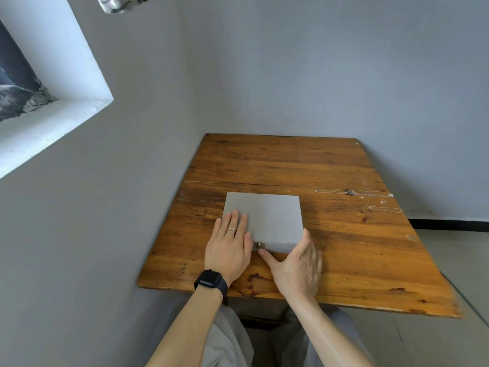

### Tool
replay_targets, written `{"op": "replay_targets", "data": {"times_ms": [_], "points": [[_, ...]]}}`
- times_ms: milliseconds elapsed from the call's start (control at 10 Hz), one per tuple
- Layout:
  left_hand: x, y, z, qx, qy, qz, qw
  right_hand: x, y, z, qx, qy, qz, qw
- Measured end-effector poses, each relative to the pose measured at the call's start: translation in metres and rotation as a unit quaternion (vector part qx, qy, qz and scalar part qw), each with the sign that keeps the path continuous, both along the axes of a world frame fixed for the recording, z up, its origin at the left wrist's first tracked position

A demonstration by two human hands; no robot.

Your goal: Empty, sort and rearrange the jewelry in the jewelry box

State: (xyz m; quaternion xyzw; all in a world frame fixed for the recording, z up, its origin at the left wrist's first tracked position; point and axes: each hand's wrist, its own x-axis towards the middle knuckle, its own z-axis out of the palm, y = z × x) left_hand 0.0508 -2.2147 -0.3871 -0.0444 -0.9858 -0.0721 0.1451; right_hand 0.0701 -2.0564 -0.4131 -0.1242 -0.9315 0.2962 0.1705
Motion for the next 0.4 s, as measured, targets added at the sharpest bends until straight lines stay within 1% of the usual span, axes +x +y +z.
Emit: {"op": "replay_targets", "data": {"times_ms": [100, 200, 300, 400], "points": [[-0.002, 0.004, 0.0, 0.014, -0.028, 0.02, 0.999, 0.0, 0.001, 0.002, -0.002, 0.0, -0.001, 1.0], [-0.002, 0.011, 0.003, 0.021, -0.042, 0.038, 0.998, 0.003, 0.001, 0.009, -0.022, -0.035, 0.014, 0.999], [0.001, 0.013, 0.002, 0.024, -0.047, 0.042, 0.998, 0.003, 0.018, 0.026, -0.115, -0.085, 0.081, 0.986], [0.002, 0.011, 0.002, 0.034, -0.045, 0.033, 0.998, 0.0, 0.047, 0.064, -0.246, -0.082, 0.106, 0.96]]}}
